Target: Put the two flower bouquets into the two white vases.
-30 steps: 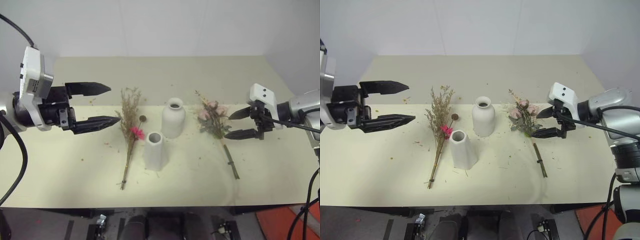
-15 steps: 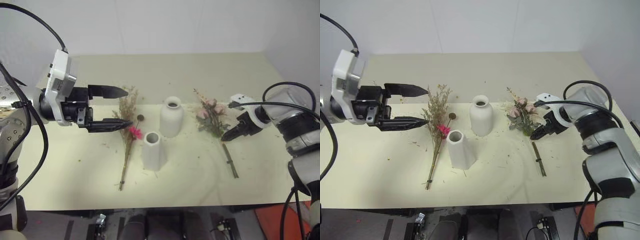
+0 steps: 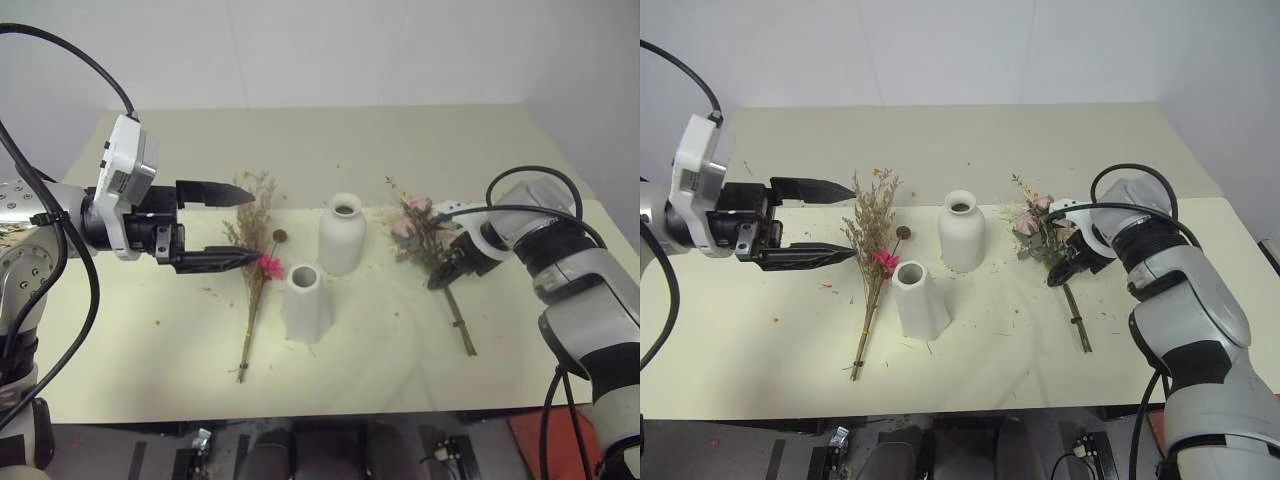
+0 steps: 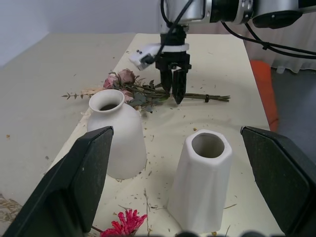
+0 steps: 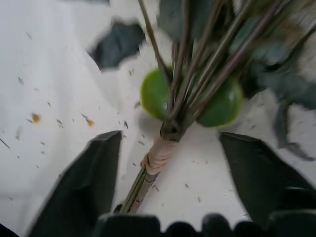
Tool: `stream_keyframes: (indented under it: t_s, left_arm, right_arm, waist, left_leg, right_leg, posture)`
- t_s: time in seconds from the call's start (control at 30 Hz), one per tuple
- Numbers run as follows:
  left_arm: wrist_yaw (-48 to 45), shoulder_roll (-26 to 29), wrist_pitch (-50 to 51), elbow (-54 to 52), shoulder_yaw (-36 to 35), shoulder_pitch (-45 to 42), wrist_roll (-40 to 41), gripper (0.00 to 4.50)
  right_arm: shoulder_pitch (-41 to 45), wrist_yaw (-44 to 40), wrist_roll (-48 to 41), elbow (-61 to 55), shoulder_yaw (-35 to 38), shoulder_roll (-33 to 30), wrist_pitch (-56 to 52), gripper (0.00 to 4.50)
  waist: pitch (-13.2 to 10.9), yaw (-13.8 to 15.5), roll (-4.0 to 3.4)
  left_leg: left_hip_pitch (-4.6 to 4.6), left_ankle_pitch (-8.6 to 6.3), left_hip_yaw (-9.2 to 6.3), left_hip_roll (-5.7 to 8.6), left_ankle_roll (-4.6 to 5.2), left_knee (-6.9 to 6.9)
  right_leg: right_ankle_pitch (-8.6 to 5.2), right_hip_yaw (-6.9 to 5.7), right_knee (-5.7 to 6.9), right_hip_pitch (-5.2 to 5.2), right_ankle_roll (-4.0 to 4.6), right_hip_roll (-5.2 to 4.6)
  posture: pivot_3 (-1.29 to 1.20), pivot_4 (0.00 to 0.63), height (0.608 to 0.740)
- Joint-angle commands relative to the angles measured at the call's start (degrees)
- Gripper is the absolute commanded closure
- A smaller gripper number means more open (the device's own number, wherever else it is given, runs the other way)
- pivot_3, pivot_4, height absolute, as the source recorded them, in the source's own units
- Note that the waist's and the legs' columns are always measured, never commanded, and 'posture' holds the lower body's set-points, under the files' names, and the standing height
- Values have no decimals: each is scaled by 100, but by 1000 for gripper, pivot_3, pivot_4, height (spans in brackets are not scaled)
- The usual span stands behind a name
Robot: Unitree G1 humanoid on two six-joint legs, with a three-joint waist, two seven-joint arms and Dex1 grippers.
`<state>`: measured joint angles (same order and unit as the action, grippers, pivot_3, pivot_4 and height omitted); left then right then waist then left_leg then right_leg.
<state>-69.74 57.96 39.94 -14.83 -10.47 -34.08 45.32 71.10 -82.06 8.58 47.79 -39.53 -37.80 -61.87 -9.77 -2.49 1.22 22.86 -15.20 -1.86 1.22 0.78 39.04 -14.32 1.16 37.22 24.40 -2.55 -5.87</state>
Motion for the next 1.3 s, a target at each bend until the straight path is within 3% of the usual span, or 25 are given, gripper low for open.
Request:
stream_keyframes:
  t_s: [0.03,0.23,0.37,0.47,0.63,0.8,1.0,1.3]
  left_arm:
    - [47,63,-13,-172,-239,-7,92,0]
    - [75,55,-23,-150,-229,-17,85,0]
    - [78,60,-27,-138,-244,0,86,0]
    - [88,86,-12,-125,-304,48,92,0]
    - [191,83,89,-105,-460,222,119,0]
    - [296,84,115,-105,-522,377,95,0]
    - [387,97,145,-143,-607,483,92,0]
    - [569,83,281,-261,-792,597,226,0]
  right_arm:
    - [76,84,33,43,172,16,11,2269]
    - [251,519,-61,209,639,67,-150,4220]
    - [452,1383,-146,467,1320,157,-263,4263]
    - [687,2543,-512,660,2531,214,-36,4263]
    - [465,4302,-1420,-102,4619,528,1732,4263]
    - [444,4541,-2494,-875,5780,1001,2172,4263]
    - [372,4680,-3645,-2459,6215,1596,1698,4263]
    - [-363,4428,-4204,-3982,5564,1714,1405,4263]
  waist:
    - [0,-1,0]
    - [0,-13,0]
    - [0,-10,0]
    - [0,-9,0]
    - [0,-16,0]
    - [0,-20,0]
    - [-1,-17,-3]
    - [-1,-4,-3]
  left_leg:
    - [0,0,0,0,0,1]
    - [-2,1,0,-1,-2,1]
    - [-1,2,0,0,-3,1]
    - [0,2,0,-1,-4,0]
    - [-1,4,1,-3,-8,-6]
    - [-2,6,6,-8,-11,-7]
    - [-1,6,5,-12,-11,-7]
    - [-10,6,2,-12,-10,-6]
  right_leg:
    - [0,0,0,1,0,0]
    - [3,0,4,1,4,0]
    - [3,1,4,3,5,0]
    - [4,1,4,4,5,-1]
    - [6,2,3,4,8,0]
    - [10,9,43,9,6,5]
    - [10,9,48,11,6,8]
    - [10,7,50,2,6,10]
  posture:
    - [0,150,740]
    - [0,150,740]
    - [0,150,740]
    - [0,150,740]
    - [0,150,740]
    - [0,150,740]
    - [0,150,740]
    - [0,150,740]
